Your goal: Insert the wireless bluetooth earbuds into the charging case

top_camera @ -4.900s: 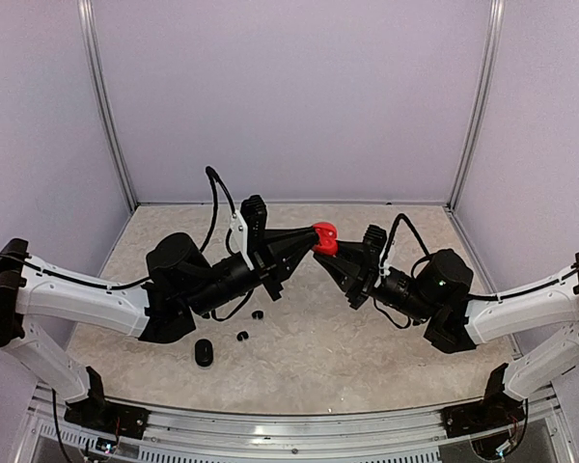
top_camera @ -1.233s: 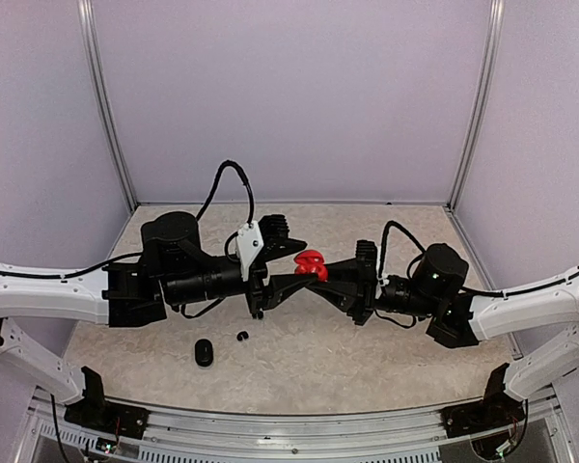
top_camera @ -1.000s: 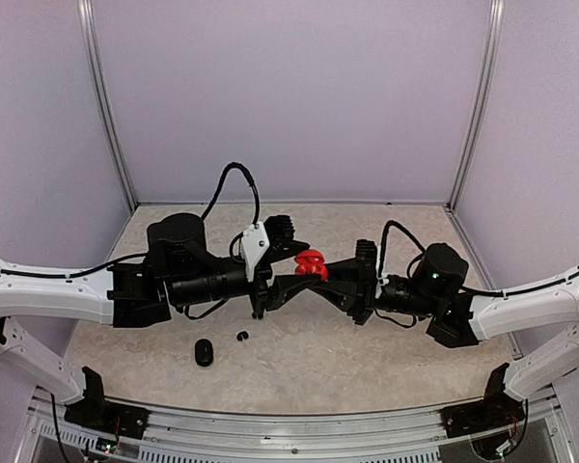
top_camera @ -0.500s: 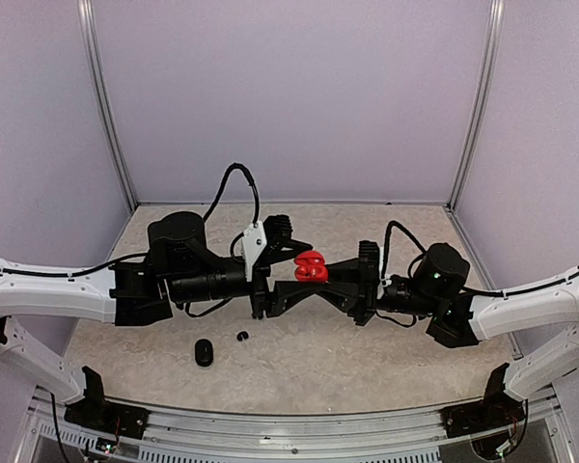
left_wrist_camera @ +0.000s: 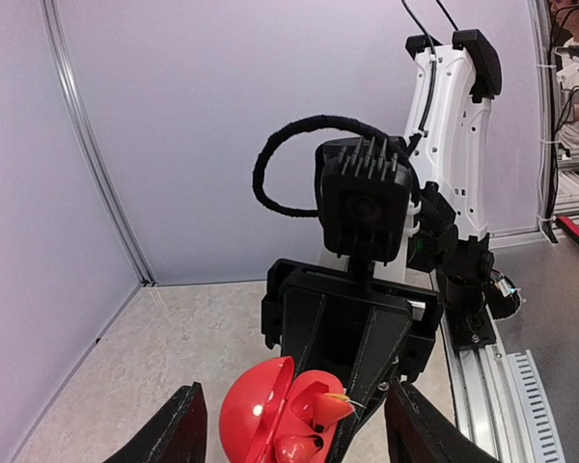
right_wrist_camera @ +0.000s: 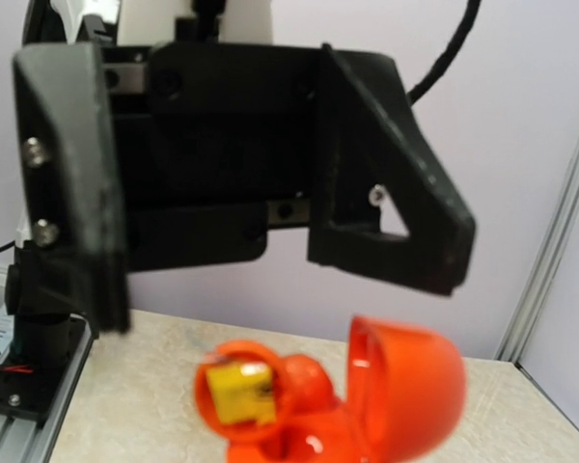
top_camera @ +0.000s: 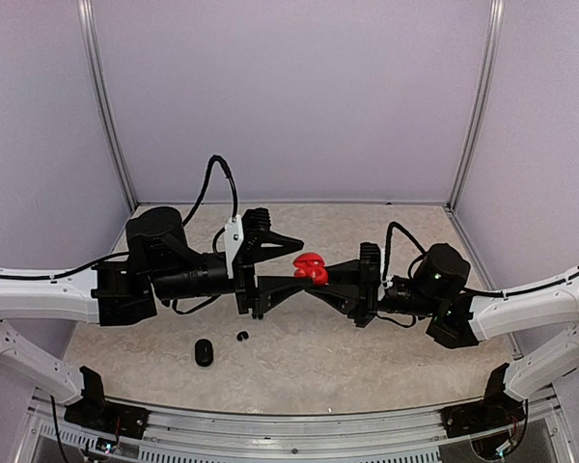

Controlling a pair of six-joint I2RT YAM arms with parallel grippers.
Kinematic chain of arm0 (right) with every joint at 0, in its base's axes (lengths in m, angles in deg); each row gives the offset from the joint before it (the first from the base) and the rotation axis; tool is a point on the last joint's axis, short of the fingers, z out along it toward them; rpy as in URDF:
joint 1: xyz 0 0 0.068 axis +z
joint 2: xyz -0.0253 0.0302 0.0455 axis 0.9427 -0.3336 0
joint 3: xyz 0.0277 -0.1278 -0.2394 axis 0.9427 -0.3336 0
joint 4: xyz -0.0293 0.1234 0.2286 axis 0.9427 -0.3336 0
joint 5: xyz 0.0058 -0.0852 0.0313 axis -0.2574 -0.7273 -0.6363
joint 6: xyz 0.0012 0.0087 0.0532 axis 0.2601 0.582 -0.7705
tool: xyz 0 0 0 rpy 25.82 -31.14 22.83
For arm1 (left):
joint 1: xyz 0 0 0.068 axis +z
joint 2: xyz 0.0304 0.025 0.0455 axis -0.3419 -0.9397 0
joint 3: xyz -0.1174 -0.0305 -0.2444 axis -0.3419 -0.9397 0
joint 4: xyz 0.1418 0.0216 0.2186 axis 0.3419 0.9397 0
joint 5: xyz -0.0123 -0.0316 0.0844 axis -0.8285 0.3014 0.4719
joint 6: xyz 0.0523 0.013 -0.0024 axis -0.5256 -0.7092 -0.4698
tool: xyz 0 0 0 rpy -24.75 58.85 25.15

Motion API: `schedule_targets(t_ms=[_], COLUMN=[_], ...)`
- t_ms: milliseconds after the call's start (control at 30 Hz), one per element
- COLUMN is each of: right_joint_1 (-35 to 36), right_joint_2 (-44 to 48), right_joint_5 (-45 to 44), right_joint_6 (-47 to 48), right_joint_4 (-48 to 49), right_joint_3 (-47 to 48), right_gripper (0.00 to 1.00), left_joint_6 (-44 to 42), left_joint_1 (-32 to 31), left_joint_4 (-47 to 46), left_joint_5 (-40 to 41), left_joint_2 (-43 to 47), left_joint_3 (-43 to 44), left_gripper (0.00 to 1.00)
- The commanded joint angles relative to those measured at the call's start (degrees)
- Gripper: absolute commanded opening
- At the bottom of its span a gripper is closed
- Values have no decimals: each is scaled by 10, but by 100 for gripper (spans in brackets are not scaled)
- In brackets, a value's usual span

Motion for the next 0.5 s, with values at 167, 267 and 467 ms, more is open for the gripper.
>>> schedule_targets(t_ms=[167,267,467], right_joint_1=[1,1,1], right_joint_2=[1,0,-1], right_joint_5=[14,17,21], right_joint_6=[-5,-5,-4], right_joint_4=[2,2,0], right_joint_3=[6,6,9], right_gripper=[7,7,7], left_joint_6=[4,4,4], left_joint_1=[5,6,10], left_joint_4=[-13,-13,-5], left_joint_5=[16,31,46], left_joint_2=[-10,-15,-28], left_joint_3=[4,6,16], left_gripper=[59,57,55])
